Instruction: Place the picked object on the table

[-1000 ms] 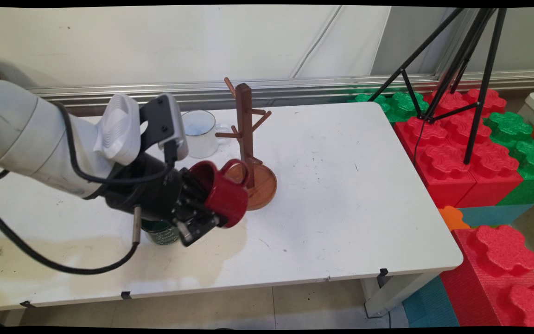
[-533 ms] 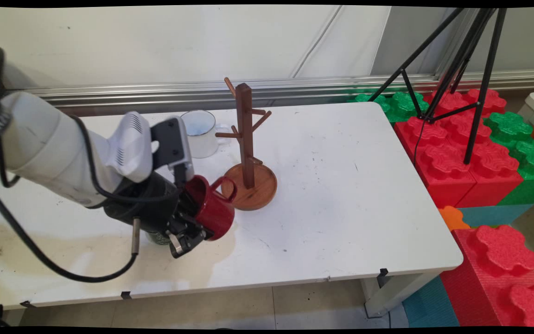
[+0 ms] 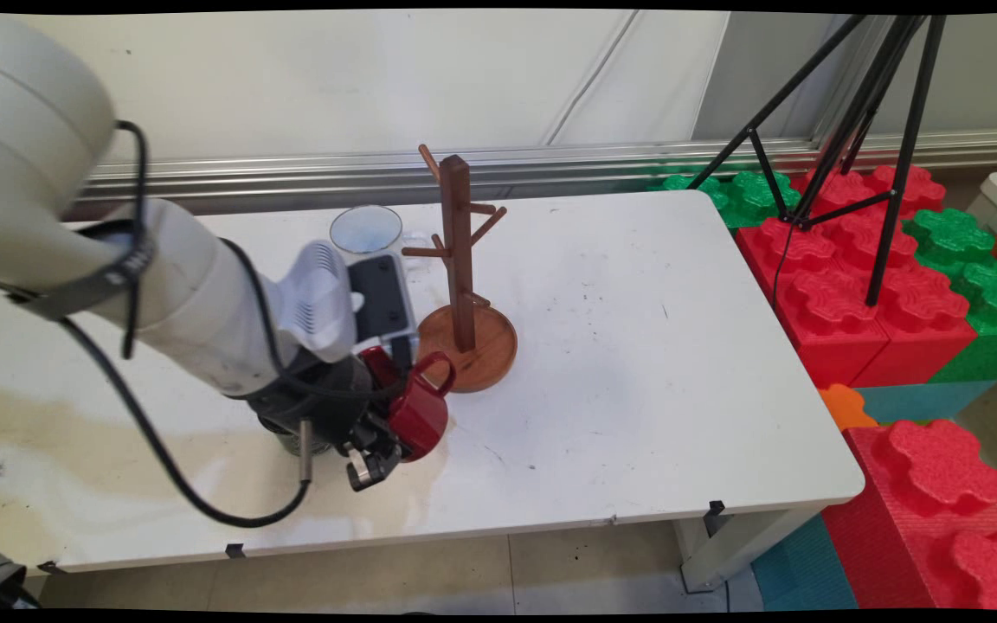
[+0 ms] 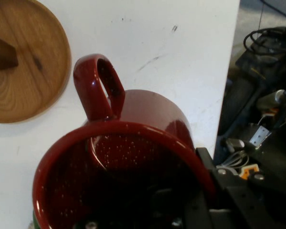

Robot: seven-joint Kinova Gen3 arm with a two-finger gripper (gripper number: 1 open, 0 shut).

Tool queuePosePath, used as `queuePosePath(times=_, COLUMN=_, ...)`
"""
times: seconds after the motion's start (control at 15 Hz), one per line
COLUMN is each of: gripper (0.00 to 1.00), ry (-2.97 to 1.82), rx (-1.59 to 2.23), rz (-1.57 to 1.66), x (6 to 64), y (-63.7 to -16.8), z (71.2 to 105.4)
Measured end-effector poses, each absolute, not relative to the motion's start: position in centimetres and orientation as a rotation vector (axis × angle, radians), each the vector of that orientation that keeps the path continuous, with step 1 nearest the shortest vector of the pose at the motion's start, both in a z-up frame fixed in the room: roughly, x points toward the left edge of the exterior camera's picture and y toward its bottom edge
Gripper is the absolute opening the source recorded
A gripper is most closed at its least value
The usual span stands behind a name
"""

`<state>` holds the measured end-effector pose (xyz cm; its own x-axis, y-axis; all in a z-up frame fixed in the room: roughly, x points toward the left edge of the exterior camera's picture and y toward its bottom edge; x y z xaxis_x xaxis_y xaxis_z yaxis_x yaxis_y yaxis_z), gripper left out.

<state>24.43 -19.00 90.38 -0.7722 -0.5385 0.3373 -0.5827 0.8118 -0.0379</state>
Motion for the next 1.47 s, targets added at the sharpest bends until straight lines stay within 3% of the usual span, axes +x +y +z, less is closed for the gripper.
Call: queuePosePath(times=1.47, gripper=0.00, ry=-2.854, rx=0.827, rz=0.167, x=21.7, y=-23.9, z=83.1)
